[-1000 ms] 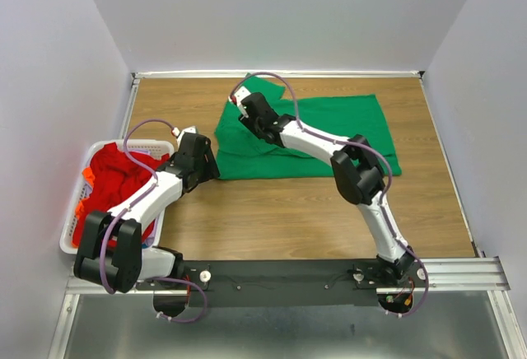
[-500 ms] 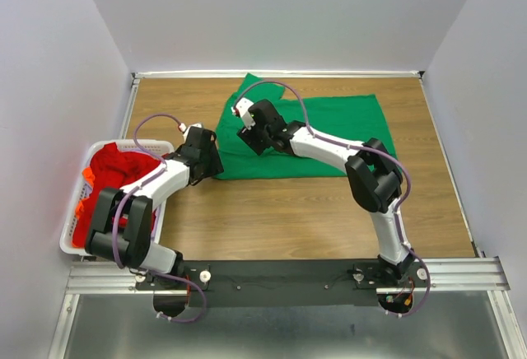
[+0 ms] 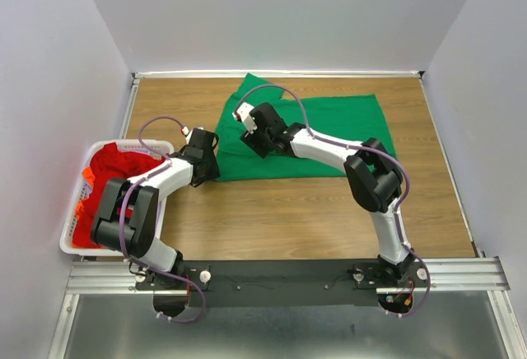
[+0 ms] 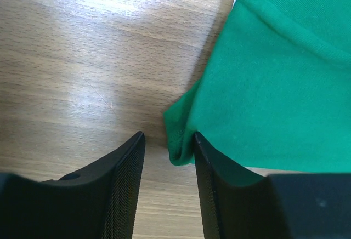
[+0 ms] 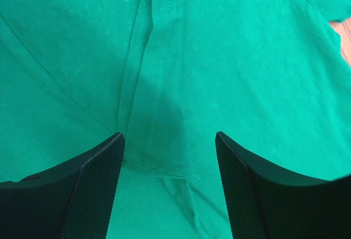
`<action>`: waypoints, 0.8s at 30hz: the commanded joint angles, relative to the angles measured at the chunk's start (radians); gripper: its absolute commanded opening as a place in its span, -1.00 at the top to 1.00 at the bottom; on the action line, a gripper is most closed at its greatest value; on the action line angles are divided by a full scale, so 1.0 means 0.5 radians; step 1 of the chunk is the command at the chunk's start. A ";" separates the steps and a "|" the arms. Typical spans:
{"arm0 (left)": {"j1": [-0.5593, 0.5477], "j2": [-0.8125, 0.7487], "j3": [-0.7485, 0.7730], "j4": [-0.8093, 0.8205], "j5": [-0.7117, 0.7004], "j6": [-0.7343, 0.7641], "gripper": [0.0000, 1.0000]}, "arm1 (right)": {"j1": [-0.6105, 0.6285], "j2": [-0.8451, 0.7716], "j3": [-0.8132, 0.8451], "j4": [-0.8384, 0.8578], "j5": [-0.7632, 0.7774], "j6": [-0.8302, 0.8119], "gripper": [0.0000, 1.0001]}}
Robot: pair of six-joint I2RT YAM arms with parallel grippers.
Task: Fold and stack the t-shirts
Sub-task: Fold the tshirt
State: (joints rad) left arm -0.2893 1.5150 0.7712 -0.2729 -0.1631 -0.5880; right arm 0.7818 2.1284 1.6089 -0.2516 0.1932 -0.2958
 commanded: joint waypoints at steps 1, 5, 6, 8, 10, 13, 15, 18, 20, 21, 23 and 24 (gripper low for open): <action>-0.001 0.050 -0.042 -0.019 -0.020 -0.002 0.04 | 0.010 0.029 -0.036 -0.031 -0.012 -0.034 -0.48; -0.004 0.047 -0.057 -0.031 -0.033 -0.005 0.06 | 0.007 0.008 -0.052 -0.043 -0.110 -0.001 -0.47; -0.001 0.044 -0.060 -0.031 -0.036 -0.005 0.06 | 0.010 0.011 -0.052 -0.043 -0.119 0.018 -0.47; -0.004 0.047 -0.064 -0.037 -0.036 -0.005 0.06 | 0.010 0.020 -0.052 -0.046 -0.141 0.021 -0.47; -0.001 0.041 -0.064 -0.040 -0.039 -0.005 0.06 | 0.010 0.041 -0.049 -0.046 -0.138 0.027 -0.47; -0.001 0.041 -0.064 -0.037 -0.039 -0.002 0.06 | 0.010 0.078 -0.033 -0.049 -0.107 0.033 -0.48; -0.004 0.047 -0.061 -0.040 -0.039 0.004 0.07 | 0.007 0.096 -0.027 -0.049 -0.065 0.030 -0.49; -0.004 0.044 -0.064 -0.040 -0.039 0.007 0.07 | 0.007 0.142 -0.003 -0.049 0.037 0.009 -0.49; -0.004 0.041 -0.067 -0.043 -0.039 0.007 0.07 | 0.004 0.158 0.019 -0.046 0.080 0.012 -0.49; -0.001 0.041 -0.070 -0.043 -0.042 0.010 0.07 | 0.004 0.158 0.025 -0.046 0.092 0.015 -0.49; -0.004 0.044 -0.070 -0.052 -0.045 0.010 0.07 | -0.014 0.152 0.049 -0.046 0.107 0.021 -0.49; -0.001 0.044 -0.070 -0.055 -0.045 0.010 0.06 | -0.020 0.149 0.059 -0.046 0.117 0.021 -0.49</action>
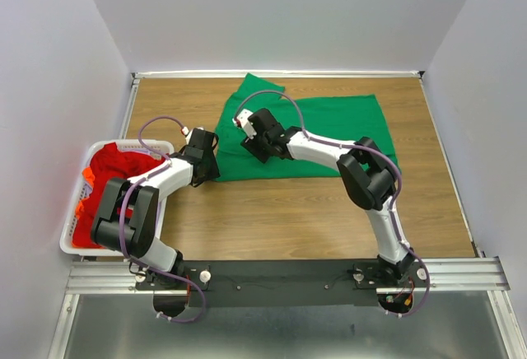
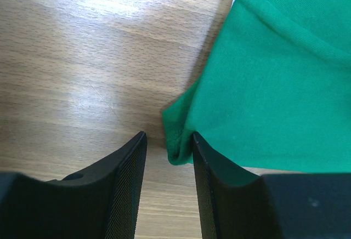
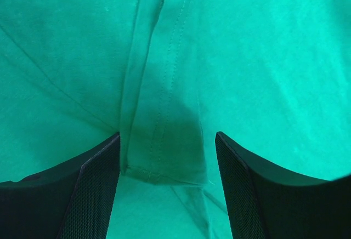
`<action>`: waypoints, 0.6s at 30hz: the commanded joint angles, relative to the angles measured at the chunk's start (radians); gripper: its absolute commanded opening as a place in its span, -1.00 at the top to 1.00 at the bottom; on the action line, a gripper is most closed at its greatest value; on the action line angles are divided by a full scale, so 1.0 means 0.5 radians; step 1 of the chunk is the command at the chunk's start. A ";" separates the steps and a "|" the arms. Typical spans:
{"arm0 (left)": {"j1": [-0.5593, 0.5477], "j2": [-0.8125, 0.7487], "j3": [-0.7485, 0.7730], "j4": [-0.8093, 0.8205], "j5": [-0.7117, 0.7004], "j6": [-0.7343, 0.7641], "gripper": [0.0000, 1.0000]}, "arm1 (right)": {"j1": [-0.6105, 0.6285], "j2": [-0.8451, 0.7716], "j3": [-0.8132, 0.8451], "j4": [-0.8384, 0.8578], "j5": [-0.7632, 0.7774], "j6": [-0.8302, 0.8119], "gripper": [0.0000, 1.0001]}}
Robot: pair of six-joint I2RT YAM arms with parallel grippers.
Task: Fold and stack the t-shirts
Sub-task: Fold the tshirt
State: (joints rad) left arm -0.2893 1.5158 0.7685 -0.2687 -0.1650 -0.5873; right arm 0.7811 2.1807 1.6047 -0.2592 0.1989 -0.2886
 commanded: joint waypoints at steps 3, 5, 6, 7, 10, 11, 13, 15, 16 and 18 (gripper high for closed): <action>-0.001 0.039 -0.074 -0.064 -0.044 0.012 0.06 | -0.071 0.038 0.098 -0.031 0.081 0.022 -0.49; -0.001 0.036 -0.077 -0.064 -0.044 0.015 0.06 | -0.096 0.041 0.113 -0.031 0.078 0.019 -0.49; -0.001 0.036 -0.080 -0.064 -0.044 0.015 0.06 | -0.120 0.050 0.131 -0.031 0.090 0.019 -0.49; -0.001 0.033 -0.083 -0.064 -0.044 0.015 0.07 | -0.135 0.072 0.141 -0.031 0.114 0.019 -0.49; -0.001 0.024 -0.089 -0.064 -0.041 0.015 0.07 | -0.212 0.127 0.202 -0.031 0.124 0.055 -0.48; -0.001 0.018 -0.092 -0.067 -0.038 0.015 0.06 | -0.252 0.142 0.217 -0.031 0.133 0.074 -0.48; -0.001 0.015 -0.095 -0.064 -0.035 0.015 0.06 | -0.289 0.170 0.291 -0.031 0.169 0.089 -0.47; -0.001 0.006 -0.098 -0.067 -0.032 0.015 0.06 | -0.338 0.222 0.352 -0.031 0.231 0.120 -0.47; -0.004 0.003 -0.098 -0.070 -0.029 0.015 0.06 | -0.347 0.231 0.377 -0.031 0.240 0.141 -0.47; -0.004 -0.003 -0.101 -0.070 -0.023 0.015 0.06 | -0.381 0.222 0.447 -0.031 0.219 0.248 -0.47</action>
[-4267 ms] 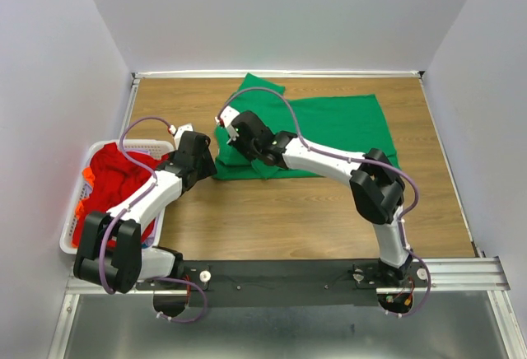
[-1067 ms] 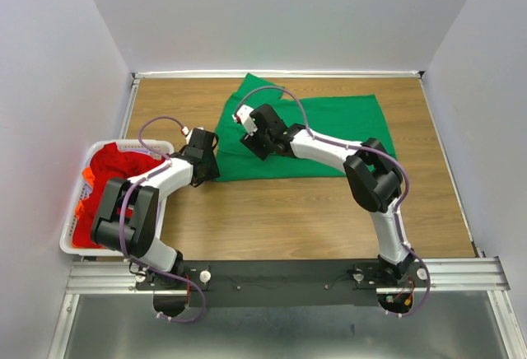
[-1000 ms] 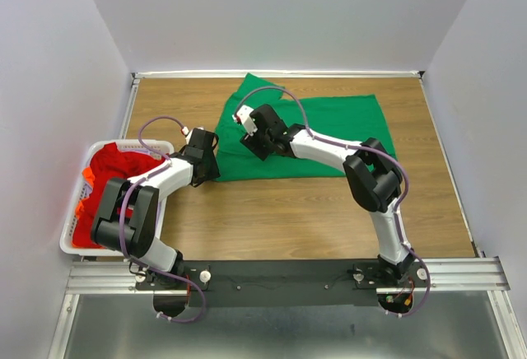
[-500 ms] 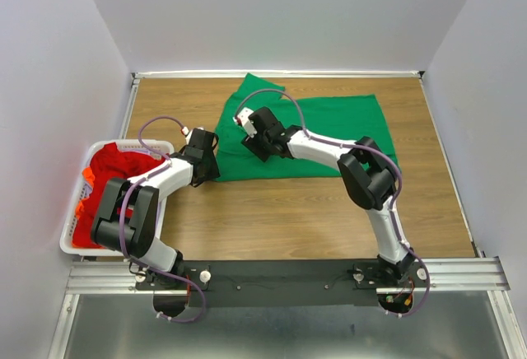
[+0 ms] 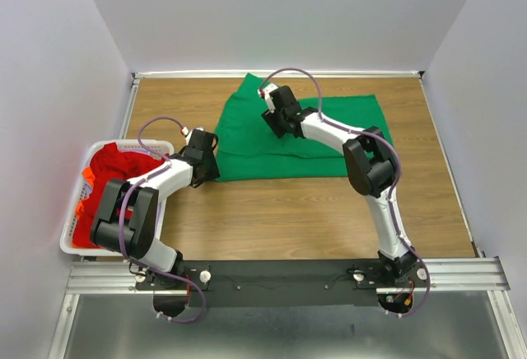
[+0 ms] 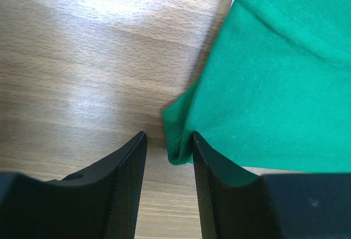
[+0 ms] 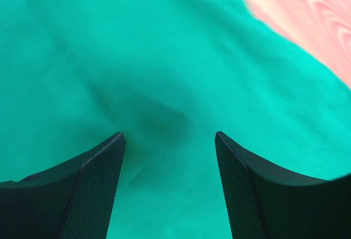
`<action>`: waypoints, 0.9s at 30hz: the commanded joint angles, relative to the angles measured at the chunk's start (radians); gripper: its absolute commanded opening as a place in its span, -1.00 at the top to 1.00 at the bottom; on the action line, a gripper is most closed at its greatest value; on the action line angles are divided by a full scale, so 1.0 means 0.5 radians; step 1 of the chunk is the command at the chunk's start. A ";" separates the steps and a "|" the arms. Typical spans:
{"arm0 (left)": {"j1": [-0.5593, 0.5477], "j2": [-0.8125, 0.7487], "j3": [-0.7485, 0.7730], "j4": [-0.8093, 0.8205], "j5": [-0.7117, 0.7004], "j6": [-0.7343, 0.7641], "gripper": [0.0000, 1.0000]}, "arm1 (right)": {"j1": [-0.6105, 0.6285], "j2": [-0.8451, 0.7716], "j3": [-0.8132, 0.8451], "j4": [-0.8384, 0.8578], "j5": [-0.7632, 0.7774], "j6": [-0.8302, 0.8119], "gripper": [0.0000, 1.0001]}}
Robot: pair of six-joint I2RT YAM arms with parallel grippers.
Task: Fold and stack the t-shirts
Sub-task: Fold the tshirt
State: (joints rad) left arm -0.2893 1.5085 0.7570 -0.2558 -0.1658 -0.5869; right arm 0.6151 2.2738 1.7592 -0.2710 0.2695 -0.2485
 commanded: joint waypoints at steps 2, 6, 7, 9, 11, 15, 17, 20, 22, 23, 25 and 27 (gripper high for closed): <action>-0.004 -0.001 -0.084 -0.099 -0.021 0.011 0.05 | -0.064 0.024 0.175 -0.010 0.059 0.239 -0.47; -0.004 -0.041 -0.094 -0.108 -0.021 -0.007 0.02 | -0.071 -0.086 0.108 -0.013 0.010 0.368 -0.47; -0.001 -0.050 -0.094 -0.114 -0.024 -0.013 0.01 | -0.080 -0.117 0.081 -0.013 -0.002 0.396 -0.47; -0.001 -0.084 -0.084 -0.139 -0.031 -0.020 -0.04 | -0.116 -0.191 -0.042 -0.013 -0.063 0.484 -0.46; -0.001 -0.124 -0.063 -0.169 -0.040 -0.032 -0.14 | -0.147 -0.347 -0.152 -0.013 -0.134 0.573 -0.45; -0.001 -0.295 0.007 -0.264 -0.092 -0.044 -0.30 | -0.254 -0.666 -0.453 -0.016 -0.263 0.666 -0.42; -0.004 -0.348 0.062 -0.295 -0.119 -0.041 -0.33 | -0.261 -0.780 -0.630 -0.016 -0.263 0.611 -0.42; -0.029 -0.418 0.151 -0.356 -0.123 -0.041 -0.35 | -0.261 -0.942 -0.830 -0.025 -0.330 0.519 -0.41; -0.117 -0.446 0.198 -0.372 -0.101 -0.038 -0.36 | -0.258 -0.970 -0.910 -0.032 -0.340 0.442 -0.43; -0.157 -0.446 0.253 -0.372 -0.086 -0.029 -0.36 | -0.252 -0.973 -0.953 -0.035 -0.340 0.427 -0.49; -0.329 -0.410 0.320 -0.329 -0.077 -0.004 -0.35 | -0.230 -0.964 -0.984 -0.038 -0.346 0.356 -0.55; -0.436 -0.312 0.406 -0.228 -0.077 0.014 -0.36 | -0.187 -0.928 -0.987 -0.038 -0.361 0.298 -0.67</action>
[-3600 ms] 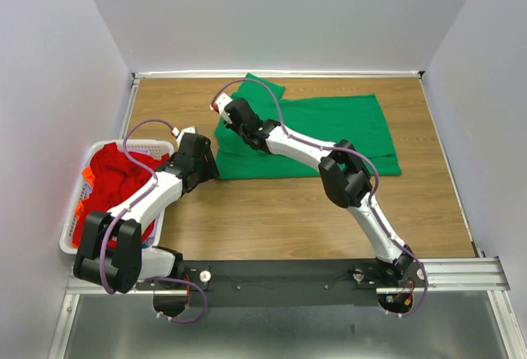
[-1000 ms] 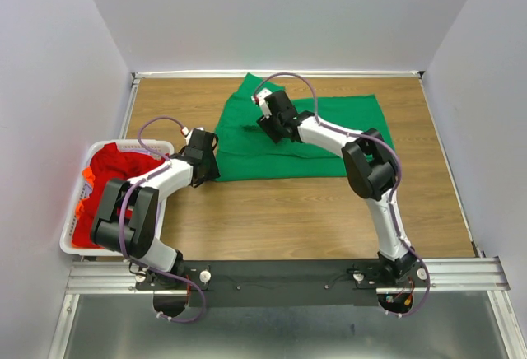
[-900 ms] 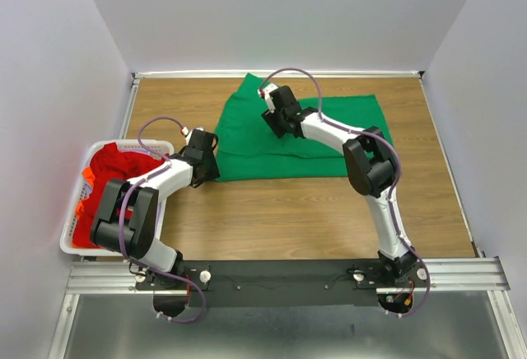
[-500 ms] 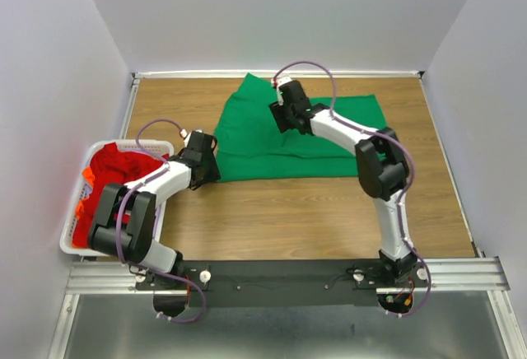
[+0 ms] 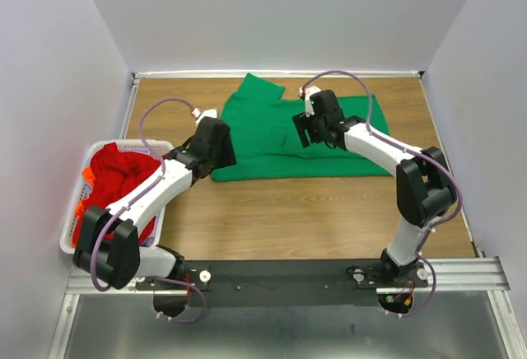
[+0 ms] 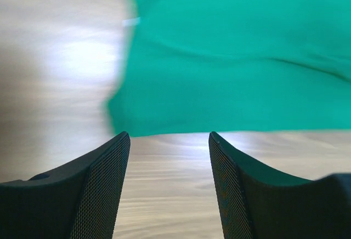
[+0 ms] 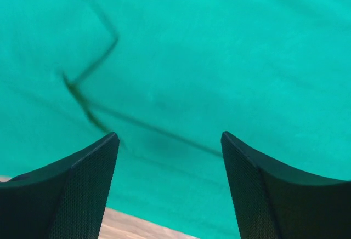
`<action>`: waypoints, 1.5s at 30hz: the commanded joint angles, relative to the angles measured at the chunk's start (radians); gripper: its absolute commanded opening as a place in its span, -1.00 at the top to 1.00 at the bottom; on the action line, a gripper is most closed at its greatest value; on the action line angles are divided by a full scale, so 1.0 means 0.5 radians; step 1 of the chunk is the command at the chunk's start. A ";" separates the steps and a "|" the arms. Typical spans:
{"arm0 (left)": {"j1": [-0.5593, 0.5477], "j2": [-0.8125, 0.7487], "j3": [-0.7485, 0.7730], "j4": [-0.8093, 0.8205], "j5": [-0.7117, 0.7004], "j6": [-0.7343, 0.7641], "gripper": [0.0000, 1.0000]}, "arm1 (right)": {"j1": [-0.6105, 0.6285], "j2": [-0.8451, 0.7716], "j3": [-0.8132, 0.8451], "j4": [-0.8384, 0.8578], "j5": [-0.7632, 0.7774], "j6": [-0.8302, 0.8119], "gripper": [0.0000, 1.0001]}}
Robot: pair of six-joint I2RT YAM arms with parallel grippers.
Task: Fold and stack the t-shirts
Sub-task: Fold the tshirt
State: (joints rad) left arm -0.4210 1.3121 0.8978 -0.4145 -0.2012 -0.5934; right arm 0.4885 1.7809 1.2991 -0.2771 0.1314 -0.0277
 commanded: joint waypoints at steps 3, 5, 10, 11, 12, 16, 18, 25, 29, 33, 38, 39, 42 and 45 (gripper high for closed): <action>-0.268 0.280 0.214 0.227 0.089 0.039 -0.29 | 0.130 0.120 -0.049 -0.026 -0.058 -0.196 -0.73; -0.312 0.379 0.241 0.292 0.114 0.055 -0.21 | 0.161 0.187 -0.024 -0.026 -0.042 -0.227 -0.76; -0.339 0.640 0.260 0.418 0.126 0.088 -0.11 | 0.223 0.288 0.019 -0.026 -0.024 -0.279 -0.79; -0.336 0.695 0.260 0.418 0.123 0.098 -0.11 | 0.235 0.310 0.025 -0.026 -0.020 -0.288 -0.80; -0.339 0.695 0.254 0.421 0.117 0.104 -0.11 | 0.238 0.319 0.025 -0.026 -0.014 -0.294 -0.80; -0.339 0.781 0.211 0.424 0.114 0.104 -0.11 | 0.244 0.365 0.037 -0.019 0.028 -0.301 -0.80; -0.336 0.793 0.174 0.421 0.108 0.104 -0.11 | 0.244 0.387 0.046 -0.016 0.099 -0.316 -0.80; -0.339 0.794 0.061 0.399 0.080 0.085 -0.11 | 0.241 0.466 0.144 -0.007 0.292 -0.420 -0.80; -0.336 0.781 0.033 0.372 0.044 0.085 -0.11 | 0.223 0.528 0.206 0.002 0.348 -0.463 -0.80; -0.339 0.757 0.002 0.344 0.013 0.092 -0.12 | 0.165 0.537 0.261 0.005 0.409 -0.527 -0.79; -0.339 0.738 -0.038 0.304 -0.039 0.095 -0.11 | 0.048 0.509 0.304 0.002 0.385 -0.598 -0.79; -0.339 0.726 -0.050 0.292 -0.042 0.098 -0.12 | 0.008 0.512 0.328 0.005 0.394 -0.604 -0.79; -0.336 0.692 -0.083 0.268 -0.049 0.101 -0.12 | -0.102 0.564 0.411 0.005 0.442 -0.568 -0.79; -0.339 0.628 -0.120 0.252 -0.049 0.101 -0.13 | -0.216 0.659 0.540 0.002 0.525 -0.457 -0.78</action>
State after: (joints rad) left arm -0.5892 1.6505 0.8860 -0.1894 -0.1905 -0.5476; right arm 0.4358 2.0560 1.5066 -0.2848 0.3180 -0.2955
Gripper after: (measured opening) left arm 0.561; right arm 0.894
